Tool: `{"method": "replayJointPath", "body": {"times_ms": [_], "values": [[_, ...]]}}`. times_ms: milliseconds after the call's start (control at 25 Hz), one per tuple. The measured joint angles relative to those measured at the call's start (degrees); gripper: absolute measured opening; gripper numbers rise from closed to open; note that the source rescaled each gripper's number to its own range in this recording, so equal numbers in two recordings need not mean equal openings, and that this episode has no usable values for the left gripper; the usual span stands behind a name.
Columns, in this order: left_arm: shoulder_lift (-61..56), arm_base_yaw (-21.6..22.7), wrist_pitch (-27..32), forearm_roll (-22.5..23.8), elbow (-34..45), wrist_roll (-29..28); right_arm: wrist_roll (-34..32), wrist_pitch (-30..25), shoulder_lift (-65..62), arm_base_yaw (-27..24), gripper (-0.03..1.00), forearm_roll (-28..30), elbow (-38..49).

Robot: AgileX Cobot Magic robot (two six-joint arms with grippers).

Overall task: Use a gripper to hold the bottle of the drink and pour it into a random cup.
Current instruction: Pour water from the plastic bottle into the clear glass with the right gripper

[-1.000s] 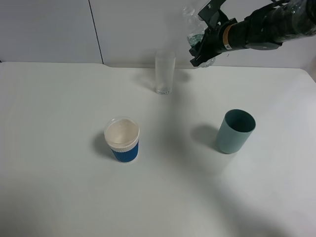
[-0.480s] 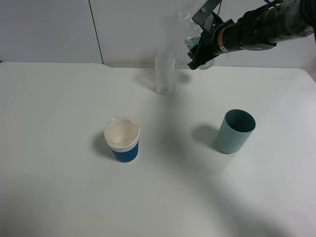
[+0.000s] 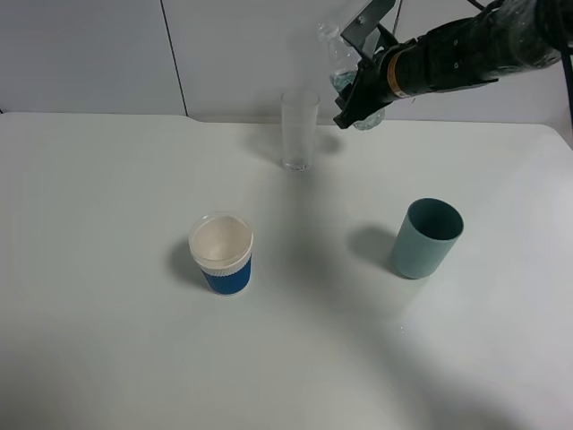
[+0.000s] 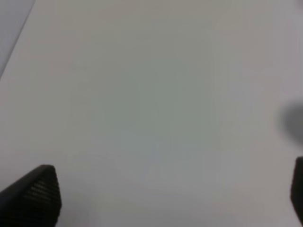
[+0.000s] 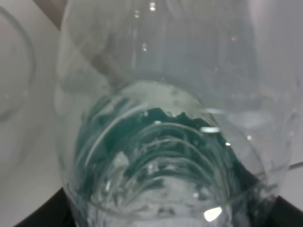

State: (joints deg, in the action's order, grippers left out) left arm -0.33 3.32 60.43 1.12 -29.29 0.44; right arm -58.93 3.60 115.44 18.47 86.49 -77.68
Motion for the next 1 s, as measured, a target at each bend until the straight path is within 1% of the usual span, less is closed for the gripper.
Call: {"method": "replayJointPath", "body": {"times_ms": [120,240,400,480,800,880,960,1000], "values": [[0.0,0.0,0.0,0.0,0.0,0.0,-1.4,-0.6,0.0,0.2,0.0,1.6,0.0],[0.0,0.0,0.0,0.0,0.0,0.0,-1.3,-0.8,0.0,0.2,0.0,1.5,0.0],[0.0,0.0,0.0,0.0,0.0,0.0,3.0,-0.6,0.0,0.2,0.0,-2.7,0.0],[0.0,0.0,0.0,0.0,0.0,0.0,4.3,-0.3,0.0,0.2,0.0,-3.7,0.0],[0.0,0.0,0.0,0.0,0.0,0.0,5.5,0.5,0.0,0.2,0.0,-4.6,0.0],[0.0,0.0,0.0,0.0,0.0,0.0,5.1,0.7,0.0,0.2,0.0,-2.8,0.0],[0.0,0.0,0.0,0.0,0.0,0.0,2.1,0.7,0.0,0.2,0.0,2.1,0.0],[0.0,0.0,0.0,0.0,0.0,0.0,-0.9,0.7,0.0,0.2,0.0,5.5,0.0]]}}
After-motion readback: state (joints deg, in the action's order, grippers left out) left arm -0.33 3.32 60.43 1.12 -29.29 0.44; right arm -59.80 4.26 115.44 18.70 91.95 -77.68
